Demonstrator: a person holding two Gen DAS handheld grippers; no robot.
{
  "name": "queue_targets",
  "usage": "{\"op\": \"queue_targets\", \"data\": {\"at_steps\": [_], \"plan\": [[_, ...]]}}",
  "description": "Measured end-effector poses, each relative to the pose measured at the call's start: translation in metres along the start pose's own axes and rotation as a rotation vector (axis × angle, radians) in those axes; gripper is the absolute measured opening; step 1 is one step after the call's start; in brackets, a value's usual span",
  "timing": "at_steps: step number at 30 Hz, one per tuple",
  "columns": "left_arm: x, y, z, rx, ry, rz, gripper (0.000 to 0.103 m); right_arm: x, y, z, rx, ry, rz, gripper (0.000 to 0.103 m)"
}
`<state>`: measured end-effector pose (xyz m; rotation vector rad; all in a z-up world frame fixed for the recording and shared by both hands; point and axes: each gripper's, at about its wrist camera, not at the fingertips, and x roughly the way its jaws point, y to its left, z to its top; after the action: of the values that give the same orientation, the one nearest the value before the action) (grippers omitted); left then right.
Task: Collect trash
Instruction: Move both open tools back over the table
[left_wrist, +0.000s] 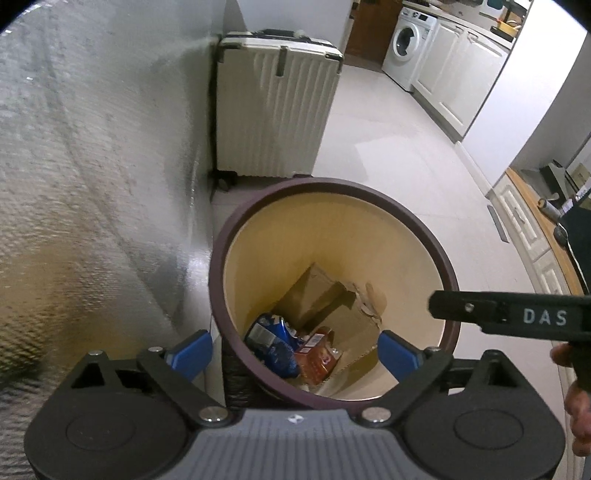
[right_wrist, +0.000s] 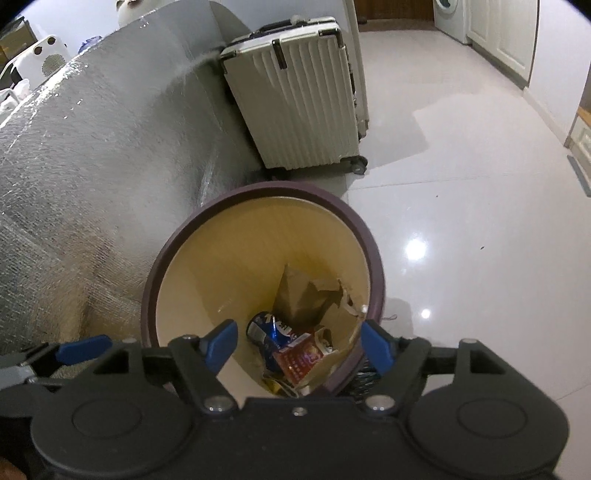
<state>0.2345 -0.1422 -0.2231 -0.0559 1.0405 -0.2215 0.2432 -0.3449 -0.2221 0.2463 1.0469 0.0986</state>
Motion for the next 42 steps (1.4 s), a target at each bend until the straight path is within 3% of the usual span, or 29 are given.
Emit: {"op": "queue_targets", "data": {"at_steps": [13,23,32,42], "plan": [[-0.039,0.007,-0.007,-0.024,-0.046,0.054,0.103,-0.045,-0.002,-0.017,-0.031,-0.088,-0.046,0.086],[-0.070,0.004,-0.015,0.000,-0.084,0.085,0.103,-0.075,-0.005,-0.037,-0.046,-0.132,-0.087,0.103],[-0.093,-0.001,-0.022,0.013,-0.127,0.076,0.103,-0.104,0.002,-0.051,-0.067,-0.186,-0.099,0.103],[-0.133,-0.011,-0.027,0.059,-0.227,0.049,0.103,-0.141,0.006,-0.061,-0.063,-0.259,-0.124,0.103]]}}
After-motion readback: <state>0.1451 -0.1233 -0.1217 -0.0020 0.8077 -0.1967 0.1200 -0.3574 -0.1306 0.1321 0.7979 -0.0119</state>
